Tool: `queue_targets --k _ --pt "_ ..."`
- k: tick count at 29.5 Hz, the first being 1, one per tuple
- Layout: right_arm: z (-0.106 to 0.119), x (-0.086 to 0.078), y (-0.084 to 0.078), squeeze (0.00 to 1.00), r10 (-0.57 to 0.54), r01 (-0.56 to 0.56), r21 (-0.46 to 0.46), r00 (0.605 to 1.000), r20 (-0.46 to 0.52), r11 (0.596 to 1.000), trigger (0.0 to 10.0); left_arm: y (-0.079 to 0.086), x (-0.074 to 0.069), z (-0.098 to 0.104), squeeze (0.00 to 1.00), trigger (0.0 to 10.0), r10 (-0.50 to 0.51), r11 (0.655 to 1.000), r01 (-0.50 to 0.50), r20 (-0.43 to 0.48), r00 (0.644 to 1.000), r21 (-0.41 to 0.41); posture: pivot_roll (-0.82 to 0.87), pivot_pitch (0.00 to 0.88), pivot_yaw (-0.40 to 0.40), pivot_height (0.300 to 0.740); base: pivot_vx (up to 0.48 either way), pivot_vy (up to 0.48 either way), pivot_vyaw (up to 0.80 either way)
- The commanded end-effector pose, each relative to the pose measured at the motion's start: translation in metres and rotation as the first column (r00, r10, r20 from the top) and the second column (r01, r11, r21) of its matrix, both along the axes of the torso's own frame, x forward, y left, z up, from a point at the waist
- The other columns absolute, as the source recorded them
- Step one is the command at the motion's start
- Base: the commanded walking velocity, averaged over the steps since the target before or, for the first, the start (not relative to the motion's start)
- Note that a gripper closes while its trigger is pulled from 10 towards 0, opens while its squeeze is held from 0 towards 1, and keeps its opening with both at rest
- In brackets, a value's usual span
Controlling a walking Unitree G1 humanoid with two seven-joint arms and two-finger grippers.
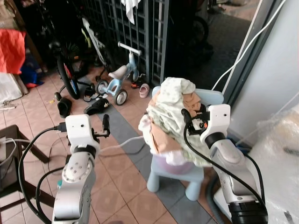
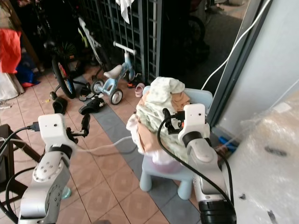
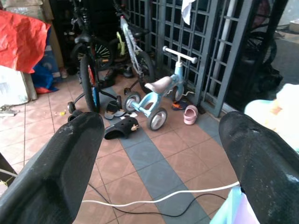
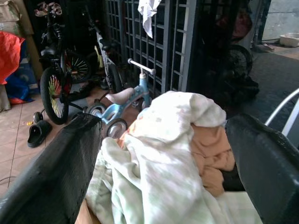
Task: Clothes washing
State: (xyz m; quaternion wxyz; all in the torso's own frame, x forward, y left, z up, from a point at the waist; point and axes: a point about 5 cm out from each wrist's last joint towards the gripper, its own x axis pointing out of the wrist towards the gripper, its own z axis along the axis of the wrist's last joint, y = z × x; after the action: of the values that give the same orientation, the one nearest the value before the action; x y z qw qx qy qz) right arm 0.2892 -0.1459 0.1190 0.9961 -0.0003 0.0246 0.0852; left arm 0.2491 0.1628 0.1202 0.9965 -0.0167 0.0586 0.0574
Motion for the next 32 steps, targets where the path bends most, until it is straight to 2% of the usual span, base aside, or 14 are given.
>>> queue_targets --k 1,5,10,16,19,21,23,28,31,32 --pt "-0.004 0.002 0.004 0.0 -0.004 0.004 -0.002 0.999 -0.036 1.0 10.0 0.005 0.0 -0.001 0.0 10.0 0.013 1.0 -0.013 -0.019 1.0 0.007 0.01 0.0 0.007 0.74 0.0 0.0 0.0" --pt "-0.006 0.002 0.002 0.0 -0.021 0.02 -0.018 0.999 -0.044 1.0 10.0 0.002 0.0 -0.003 0.0 10.0 0.006 1.0 -0.006 -0.029 1.0 0.001 0.01 0.0 0.007 0.74 0.0 0.0 -0.75" --pt "-0.008 0.005 -0.001 0.0 -0.038 0.036 -0.031 0.998 -0.06 0.999 10.0 0.0 0.0 -0.003 0.0 10.0 0.002 1.0 -0.002 -0.034 0.999 -0.004 0.02 0.0 0.002 0.74 0.0 0.0 0.0" --pt "-0.034 0.004 0.004 0.0 0.004 -0.02 -0.066 0.972 -0.237 0.998 10.0 0.003 -0.005 -0.002 0.0 10.0 0.007 1.0 -0.007 -0.052 0.999 0.001 0.05 0.0 -0.012 0.74 0.0 0.0 0.0" --pt "-0.041 0.001 0.006 0.0 0.017 -0.03 -0.04 0.96 -0.278 0.999 10.0 0.004 -0.009 -0.003 0.0 10.0 0.008 1.0 -0.008 -0.067 0.998 0.008 0.07 0.0 -0.014 0.74 0.0 0.0 0.0" --pt "-0.052 -0.002 0.013 0.0 0.046 -0.06 -0.028 0.935 -0.353 0.998 10.0 0.003 -0.014 -0.005 0.0 10.0 -0.005 1.0 0.007 -0.092 0.996 0.015 0.07 0.006 -0.015 0.74 0.0 0.0 0.0" --pt "-0.055 -0.002 0.013 0.0 0.042 -0.062 -0.04 0.924 -0.38 0.997 10.0 0.003 -0.017 -0.005 0.0 10.0 -0.013 1.0 0.014 -0.095 0.995 0.01 0.08 0.013 -0.017 0.74 0.0 0.0 0.0" --pt "-0.06 0.004 0.011 0.0 -0.024 0.009 -0.037 0.904 -0.427 0.999 10.0 0.003 -0.025 -0.003 0.0 10.0 -0.021 1.0 0.023 -0.104 0.994 0.014 0.1 0.032 -0.023 0.74 0.0 0.0 0.0" --pt "-0.061 0.006 0.008 0.0 -0.063 0.038 -0.067 0.899 -0.434 0.997 10.0 0.003 -0.029 -0.003 0.0 10.0 -0.025 1.0 0.026 -0.113 0.993 0.015 0.11 0.049 -0.03 0.74 0.0 0.0 0.0" --pt "-0.059 0.011 0.004 0.0 -0.109 0.08 -0.085 0.903 -0.415 0.993 9.9 0.002 -0.032 -0.003 0.0 10.0 -0.027 0.999 0.029 -0.124 0.992 0.014 0.11 0.06 -0.033 0.74 0.0 0.0 0.0"
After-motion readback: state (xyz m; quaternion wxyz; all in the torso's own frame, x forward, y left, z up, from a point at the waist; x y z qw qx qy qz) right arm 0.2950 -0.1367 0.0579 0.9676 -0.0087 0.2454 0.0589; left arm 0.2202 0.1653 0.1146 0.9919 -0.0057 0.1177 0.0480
